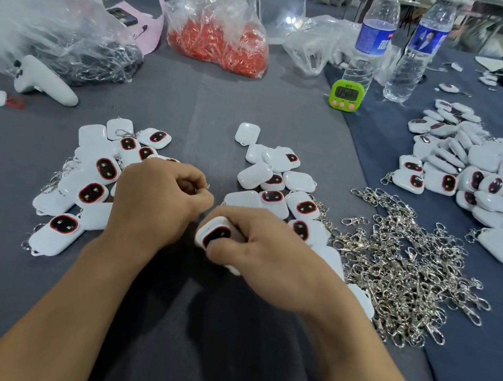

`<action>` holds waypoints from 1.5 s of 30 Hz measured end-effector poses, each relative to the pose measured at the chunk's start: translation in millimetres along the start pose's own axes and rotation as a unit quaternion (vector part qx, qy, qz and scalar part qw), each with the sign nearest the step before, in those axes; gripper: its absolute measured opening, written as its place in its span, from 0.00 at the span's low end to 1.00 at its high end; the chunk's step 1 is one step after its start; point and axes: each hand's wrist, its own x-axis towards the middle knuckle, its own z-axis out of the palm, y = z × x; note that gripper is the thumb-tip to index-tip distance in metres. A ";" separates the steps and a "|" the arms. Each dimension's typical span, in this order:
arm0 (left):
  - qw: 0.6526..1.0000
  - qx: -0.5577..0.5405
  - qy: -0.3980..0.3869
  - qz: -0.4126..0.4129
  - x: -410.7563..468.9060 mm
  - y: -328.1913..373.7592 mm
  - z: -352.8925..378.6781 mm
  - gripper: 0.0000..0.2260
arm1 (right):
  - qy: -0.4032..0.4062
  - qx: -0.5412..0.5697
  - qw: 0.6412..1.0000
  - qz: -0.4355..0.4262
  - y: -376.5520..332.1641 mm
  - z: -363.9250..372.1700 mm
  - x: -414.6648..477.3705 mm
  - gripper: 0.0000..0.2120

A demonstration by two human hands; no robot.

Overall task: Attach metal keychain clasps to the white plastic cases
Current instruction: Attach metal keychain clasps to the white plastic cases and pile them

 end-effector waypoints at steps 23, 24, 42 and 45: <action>0.980 0.013 -0.141 0.141 -12.3 10.9 7.7 0.08 | 0.360 -0.018 0.931 0.053 28.3 -5.1 12.7 0.07; 0.980 0.012 -0.139 0.141 -12.5 10.9 7.8 0.07 | 0.355 -0.024 0.933 0.049 28.7 -5.2 13.0 0.06; 0.972 0.043 -0.070 0.222 -15.7 20.3 8.0 0.04 | 0.348 -0.046 0.936 -0.004 25.3 -15.9 6.3 0.06; 0.969 0.055 -0.037 0.238 -17.4 21.9 9.0 0.05 | 0.363 -0.067 0.929 -0.012 24.0 -17.2 6.2 0.05</action>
